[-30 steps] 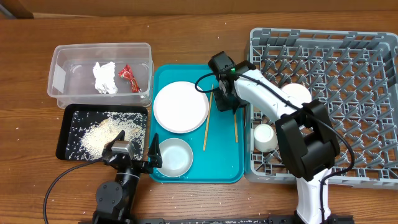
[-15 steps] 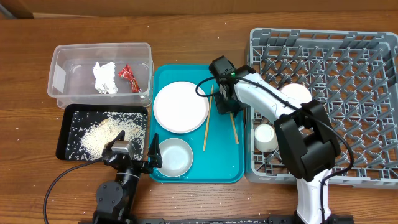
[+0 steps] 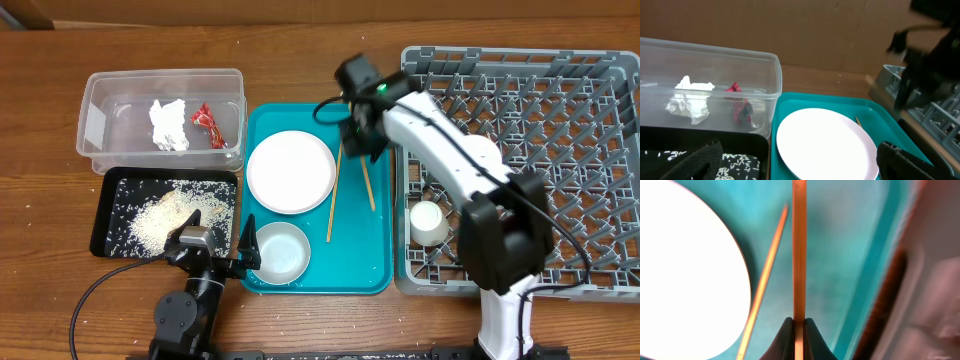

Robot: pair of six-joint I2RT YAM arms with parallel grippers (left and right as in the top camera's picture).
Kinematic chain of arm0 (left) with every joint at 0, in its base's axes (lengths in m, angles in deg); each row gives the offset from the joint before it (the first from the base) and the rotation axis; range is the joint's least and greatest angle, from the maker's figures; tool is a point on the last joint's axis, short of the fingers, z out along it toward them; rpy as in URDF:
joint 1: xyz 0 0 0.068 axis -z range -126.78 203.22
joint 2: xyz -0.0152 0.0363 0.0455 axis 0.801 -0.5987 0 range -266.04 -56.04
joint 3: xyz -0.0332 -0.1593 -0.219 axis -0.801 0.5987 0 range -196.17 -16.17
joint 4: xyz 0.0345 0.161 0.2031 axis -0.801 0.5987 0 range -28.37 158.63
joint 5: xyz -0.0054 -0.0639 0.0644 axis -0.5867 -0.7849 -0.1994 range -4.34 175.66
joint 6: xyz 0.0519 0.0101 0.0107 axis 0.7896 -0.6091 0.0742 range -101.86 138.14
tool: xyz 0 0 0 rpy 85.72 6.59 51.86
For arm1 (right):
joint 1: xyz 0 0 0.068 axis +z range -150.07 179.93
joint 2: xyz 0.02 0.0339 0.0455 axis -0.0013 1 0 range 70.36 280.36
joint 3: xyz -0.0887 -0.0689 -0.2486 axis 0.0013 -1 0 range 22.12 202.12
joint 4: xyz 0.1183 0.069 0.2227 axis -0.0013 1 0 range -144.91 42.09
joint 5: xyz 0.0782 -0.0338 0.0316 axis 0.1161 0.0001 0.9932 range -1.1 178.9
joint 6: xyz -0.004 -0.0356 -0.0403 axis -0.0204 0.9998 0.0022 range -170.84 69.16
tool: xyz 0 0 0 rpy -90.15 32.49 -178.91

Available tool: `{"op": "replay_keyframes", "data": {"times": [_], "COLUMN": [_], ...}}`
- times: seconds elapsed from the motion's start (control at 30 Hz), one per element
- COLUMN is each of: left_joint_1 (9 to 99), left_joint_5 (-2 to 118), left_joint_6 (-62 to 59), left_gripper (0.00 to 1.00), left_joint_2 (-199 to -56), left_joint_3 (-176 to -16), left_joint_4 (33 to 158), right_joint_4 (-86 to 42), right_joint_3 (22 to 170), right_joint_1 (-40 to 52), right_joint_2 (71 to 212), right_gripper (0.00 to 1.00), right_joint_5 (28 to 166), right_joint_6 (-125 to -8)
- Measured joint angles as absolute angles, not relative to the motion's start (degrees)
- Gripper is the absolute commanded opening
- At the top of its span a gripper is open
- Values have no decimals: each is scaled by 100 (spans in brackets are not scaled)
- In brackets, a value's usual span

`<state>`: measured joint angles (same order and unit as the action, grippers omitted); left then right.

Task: Sort waste into correct bins and load items into the dishwasher
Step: 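Carry the chopstick to the dish rack and drop it in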

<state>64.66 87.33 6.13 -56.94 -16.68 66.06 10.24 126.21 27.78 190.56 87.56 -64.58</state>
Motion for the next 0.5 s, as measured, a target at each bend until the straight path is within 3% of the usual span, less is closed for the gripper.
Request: {"op": "replay_keyframes", "data": {"times": [0.43, 0.5], "left_joint_1": [6469, 6469], "left_joint_5": [8735, 8733], "left_joint_6": [613, 613], "left_gripper": [100, 100], "left_joint_2": [-5694, -5694], "left_joint_3": [-1668, -1668], "left_joint_4": [6606, 6606], "right_joint_4": [1096, 1116], "right_joint_3": [12912, 12907], "right_joint_1": [1460, 1458], "right_joint_2": [18494, 18542], "right_gripper": [5, 24], "right_joint_5": [8253, 8299], "right_joint_6": [-5818, -5763]}}
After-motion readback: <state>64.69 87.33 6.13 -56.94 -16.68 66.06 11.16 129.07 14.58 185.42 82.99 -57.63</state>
